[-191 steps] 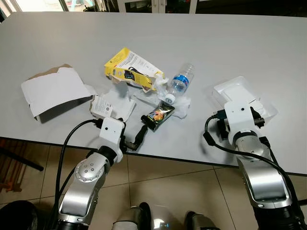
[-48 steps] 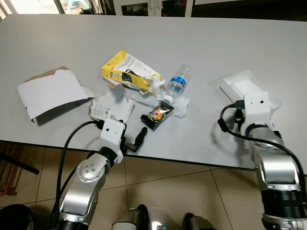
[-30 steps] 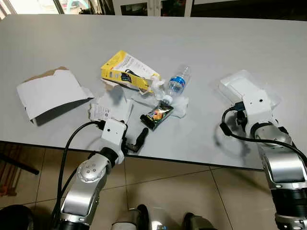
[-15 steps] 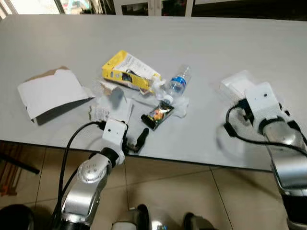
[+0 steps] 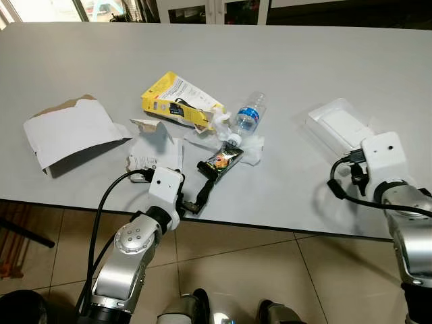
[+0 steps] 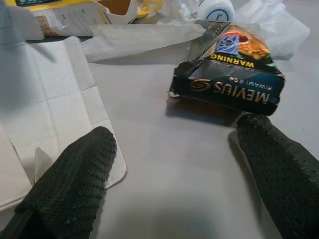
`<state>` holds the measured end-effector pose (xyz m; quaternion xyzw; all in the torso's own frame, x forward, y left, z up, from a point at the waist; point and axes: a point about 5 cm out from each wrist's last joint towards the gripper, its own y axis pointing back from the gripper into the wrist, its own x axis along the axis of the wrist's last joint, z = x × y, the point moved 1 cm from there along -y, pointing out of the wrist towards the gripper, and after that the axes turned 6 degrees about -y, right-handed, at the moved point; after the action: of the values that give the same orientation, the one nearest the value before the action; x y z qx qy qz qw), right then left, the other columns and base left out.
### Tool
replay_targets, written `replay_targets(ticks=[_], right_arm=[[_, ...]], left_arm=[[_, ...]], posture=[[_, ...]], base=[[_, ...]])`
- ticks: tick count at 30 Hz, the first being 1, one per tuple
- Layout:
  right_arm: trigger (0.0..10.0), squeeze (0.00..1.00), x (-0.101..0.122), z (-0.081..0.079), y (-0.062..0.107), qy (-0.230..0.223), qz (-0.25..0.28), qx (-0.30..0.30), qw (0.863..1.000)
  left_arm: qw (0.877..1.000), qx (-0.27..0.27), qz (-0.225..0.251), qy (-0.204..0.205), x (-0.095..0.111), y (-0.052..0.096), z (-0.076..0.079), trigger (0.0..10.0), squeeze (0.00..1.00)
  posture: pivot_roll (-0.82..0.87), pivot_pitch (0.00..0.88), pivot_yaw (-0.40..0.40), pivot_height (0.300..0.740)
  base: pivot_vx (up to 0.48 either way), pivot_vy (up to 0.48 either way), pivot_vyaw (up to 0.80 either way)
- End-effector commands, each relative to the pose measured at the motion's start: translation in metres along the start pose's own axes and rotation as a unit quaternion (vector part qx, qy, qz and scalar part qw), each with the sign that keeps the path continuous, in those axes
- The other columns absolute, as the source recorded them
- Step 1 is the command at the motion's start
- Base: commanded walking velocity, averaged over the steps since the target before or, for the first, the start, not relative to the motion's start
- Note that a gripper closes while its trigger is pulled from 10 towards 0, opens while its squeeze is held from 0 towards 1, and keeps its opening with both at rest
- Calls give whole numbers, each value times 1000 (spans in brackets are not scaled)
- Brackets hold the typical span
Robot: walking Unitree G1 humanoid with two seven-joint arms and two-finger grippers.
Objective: Picking trash to rubbish bin
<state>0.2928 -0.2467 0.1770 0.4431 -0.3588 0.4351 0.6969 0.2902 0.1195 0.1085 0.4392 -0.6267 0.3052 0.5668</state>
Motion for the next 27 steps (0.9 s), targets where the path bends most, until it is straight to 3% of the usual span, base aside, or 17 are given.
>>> replay_targets(ticks=[1,10,22,27], right_arm=[[10000,0,-1,5,-1,-12,-8,0,1000],[10000,0,-1,4,-7,-6,-11,19,1000],[10000,0,8,9,-10,15,3,30,999],[10000,0,4,3,-10,23,-5,52,998]], left_arm=[[1000,-4,-8,-6,-4,-1,1,10000,0],[1000,-15,0,2,-2,1,2,10000,0],[995,-87,35,34,12,5,16,10000,0],[994,-99,37,36,14,6,17,10000,0]], posture=[[-47,192,80,740],[-35,195,82,740],[-36,202,85,740],[-34,203,84,740]], base=[[0,0,0],[0,0,0],[0,0,0],[0,0,0]])
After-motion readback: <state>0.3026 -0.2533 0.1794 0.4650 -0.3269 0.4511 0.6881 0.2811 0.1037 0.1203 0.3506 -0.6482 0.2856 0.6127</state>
